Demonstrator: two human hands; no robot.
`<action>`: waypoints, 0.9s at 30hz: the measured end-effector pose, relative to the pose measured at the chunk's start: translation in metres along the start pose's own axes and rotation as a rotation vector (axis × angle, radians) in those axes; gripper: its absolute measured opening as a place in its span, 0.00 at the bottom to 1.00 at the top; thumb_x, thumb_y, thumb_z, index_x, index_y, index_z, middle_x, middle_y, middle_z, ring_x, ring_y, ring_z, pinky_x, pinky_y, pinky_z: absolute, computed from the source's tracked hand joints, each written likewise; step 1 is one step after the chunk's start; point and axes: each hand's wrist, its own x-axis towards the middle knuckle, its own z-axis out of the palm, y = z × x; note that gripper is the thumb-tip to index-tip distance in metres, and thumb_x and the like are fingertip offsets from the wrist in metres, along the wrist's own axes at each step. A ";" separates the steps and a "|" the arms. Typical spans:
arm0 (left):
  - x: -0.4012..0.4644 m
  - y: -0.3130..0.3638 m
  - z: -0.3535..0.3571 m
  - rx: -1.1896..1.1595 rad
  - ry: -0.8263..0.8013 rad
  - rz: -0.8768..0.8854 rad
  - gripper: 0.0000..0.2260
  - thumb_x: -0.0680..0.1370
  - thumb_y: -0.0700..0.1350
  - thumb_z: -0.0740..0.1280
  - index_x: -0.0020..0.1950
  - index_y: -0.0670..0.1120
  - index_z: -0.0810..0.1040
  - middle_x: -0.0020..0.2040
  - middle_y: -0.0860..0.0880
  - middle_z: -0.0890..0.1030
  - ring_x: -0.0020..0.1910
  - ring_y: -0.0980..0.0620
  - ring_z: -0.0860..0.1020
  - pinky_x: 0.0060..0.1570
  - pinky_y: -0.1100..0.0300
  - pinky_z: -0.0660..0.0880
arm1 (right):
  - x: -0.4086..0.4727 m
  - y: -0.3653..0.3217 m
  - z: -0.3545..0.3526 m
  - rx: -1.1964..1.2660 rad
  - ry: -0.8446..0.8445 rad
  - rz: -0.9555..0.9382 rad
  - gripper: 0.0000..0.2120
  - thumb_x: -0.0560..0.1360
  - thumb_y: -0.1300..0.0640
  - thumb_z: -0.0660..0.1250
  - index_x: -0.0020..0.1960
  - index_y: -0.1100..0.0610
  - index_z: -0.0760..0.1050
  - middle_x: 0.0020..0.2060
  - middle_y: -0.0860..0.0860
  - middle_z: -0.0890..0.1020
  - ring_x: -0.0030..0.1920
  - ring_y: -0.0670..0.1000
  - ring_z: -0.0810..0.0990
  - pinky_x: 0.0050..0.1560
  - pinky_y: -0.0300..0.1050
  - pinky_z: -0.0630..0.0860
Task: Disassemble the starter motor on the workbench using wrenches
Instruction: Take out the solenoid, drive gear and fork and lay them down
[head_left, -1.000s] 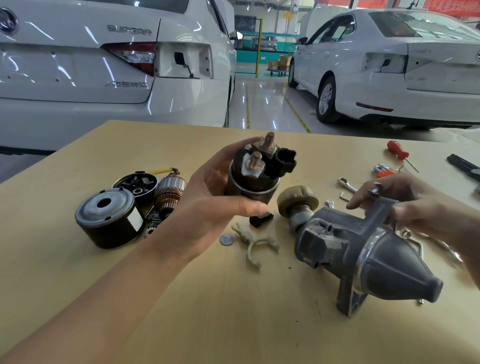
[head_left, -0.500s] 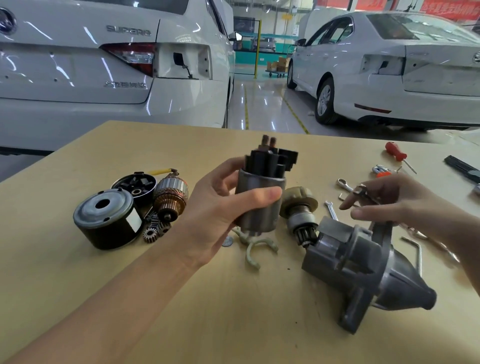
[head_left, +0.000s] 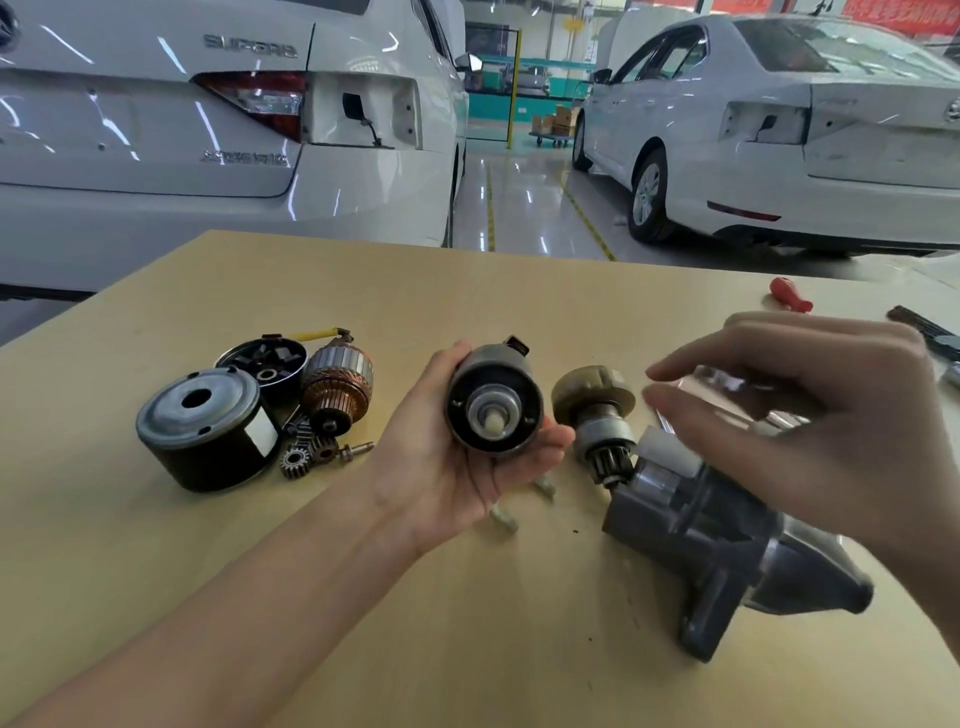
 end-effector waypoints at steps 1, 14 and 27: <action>0.000 -0.001 0.000 -0.016 -0.013 0.015 0.32 0.80 0.59 0.58 0.32 0.33 0.80 0.30 0.37 0.79 0.26 0.42 0.81 0.21 0.57 0.77 | -0.001 -0.006 0.001 -0.024 -0.006 -0.040 0.07 0.71 0.50 0.72 0.41 0.54 0.82 0.32 0.37 0.76 0.30 0.44 0.75 0.30 0.32 0.70; 0.000 -0.012 0.009 0.052 -0.195 0.155 0.26 0.80 0.60 0.55 0.58 0.37 0.73 0.41 0.41 0.83 0.33 0.48 0.82 0.41 0.55 0.82 | 0.005 -0.035 0.025 -0.408 -0.011 -0.047 0.13 0.61 0.61 0.71 0.45 0.57 0.84 0.31 0.53 0.79 0.23 0.58 0.72 0.20 0.46 0.71; 0.009 0.023 -0.014 0.914 0.381 0.595 0.15 0.74 0.57 0.70 0.47 0.45 0.77 0.38 0.46 0.80 0.26 0.54 0.79 0.19 0.63 0.69 | 0.013 -0.015 -0.024 0.218 -0.056 0.331 0.18 0.64 0.31 0.70 0.52 0.35 0.79 0.39 0.35 0.83 0.32 0.43 0.80 0.33 0.29 0.75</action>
